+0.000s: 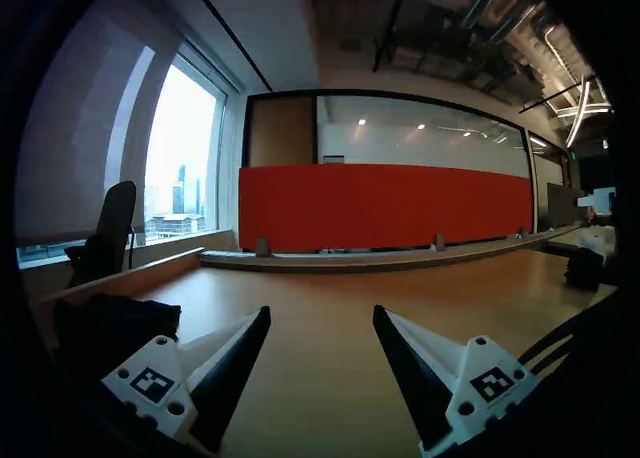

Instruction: Fold towel

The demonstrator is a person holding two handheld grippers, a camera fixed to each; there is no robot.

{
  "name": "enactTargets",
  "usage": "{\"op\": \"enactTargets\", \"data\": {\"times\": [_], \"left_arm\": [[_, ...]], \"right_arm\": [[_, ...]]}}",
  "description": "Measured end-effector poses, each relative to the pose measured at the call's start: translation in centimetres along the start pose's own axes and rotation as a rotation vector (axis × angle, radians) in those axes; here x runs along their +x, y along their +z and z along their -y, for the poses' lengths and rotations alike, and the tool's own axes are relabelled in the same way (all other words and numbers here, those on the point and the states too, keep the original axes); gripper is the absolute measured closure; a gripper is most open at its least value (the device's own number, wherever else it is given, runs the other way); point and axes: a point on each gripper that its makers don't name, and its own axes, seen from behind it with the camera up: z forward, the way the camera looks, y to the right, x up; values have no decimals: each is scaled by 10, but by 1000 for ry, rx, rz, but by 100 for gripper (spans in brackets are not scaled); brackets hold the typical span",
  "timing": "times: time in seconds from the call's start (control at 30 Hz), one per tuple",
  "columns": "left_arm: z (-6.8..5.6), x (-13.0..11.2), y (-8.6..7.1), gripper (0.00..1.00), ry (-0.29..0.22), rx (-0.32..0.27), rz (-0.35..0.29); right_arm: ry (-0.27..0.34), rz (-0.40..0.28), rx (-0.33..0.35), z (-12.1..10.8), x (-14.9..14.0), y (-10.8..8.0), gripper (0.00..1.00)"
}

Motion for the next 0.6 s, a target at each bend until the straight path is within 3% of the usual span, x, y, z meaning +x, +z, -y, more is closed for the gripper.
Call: {"op": "enactTargets", "data": {"times": [0.6], "left_arm": [[-1, -1, 1, 5, 0, 0, 0]], "right_arm": [[93, -14, -27, -32, -62, 5, 10]]}}
